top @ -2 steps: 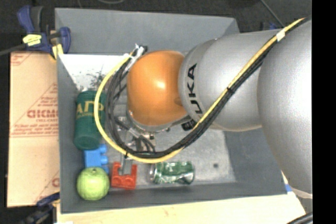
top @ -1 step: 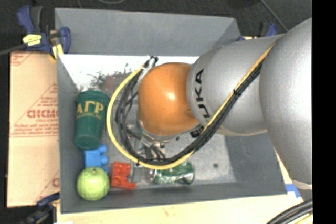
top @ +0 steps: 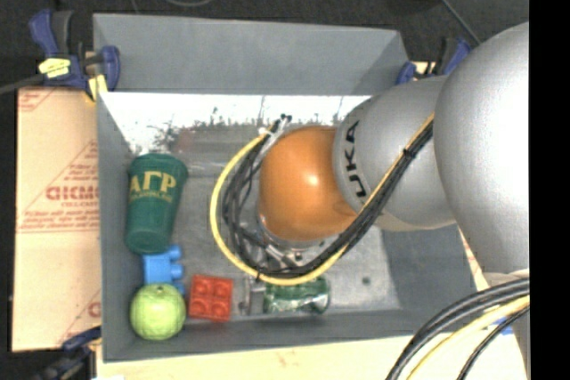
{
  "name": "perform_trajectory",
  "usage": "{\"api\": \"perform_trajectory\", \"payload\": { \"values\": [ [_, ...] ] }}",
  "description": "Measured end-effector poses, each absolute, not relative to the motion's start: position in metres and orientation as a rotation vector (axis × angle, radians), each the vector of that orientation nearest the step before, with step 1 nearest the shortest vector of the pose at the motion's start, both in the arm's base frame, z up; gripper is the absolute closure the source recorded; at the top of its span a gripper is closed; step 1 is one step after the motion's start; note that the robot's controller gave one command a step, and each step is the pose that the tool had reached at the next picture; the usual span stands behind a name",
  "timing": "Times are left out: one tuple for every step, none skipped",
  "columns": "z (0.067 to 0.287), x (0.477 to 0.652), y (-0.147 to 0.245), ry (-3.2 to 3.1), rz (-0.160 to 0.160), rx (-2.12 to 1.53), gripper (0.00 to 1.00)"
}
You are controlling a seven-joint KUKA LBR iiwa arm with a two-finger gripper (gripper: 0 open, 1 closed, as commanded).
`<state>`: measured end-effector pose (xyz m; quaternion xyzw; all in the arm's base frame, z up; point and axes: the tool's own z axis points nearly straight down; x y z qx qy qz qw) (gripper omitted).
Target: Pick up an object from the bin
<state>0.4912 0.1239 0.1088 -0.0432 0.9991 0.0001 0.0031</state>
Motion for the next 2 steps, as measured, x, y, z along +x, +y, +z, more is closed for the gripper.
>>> {"api": "perform_trajectory", "payload": {
  "values": [
    [0.114, 0.511, 0.102, 3.143, -0.005, -0.253, 0.00],
    [0.129, 0.518, 0.098, 3.130, -0.001, -0.283, 0.00]
  ]
}}
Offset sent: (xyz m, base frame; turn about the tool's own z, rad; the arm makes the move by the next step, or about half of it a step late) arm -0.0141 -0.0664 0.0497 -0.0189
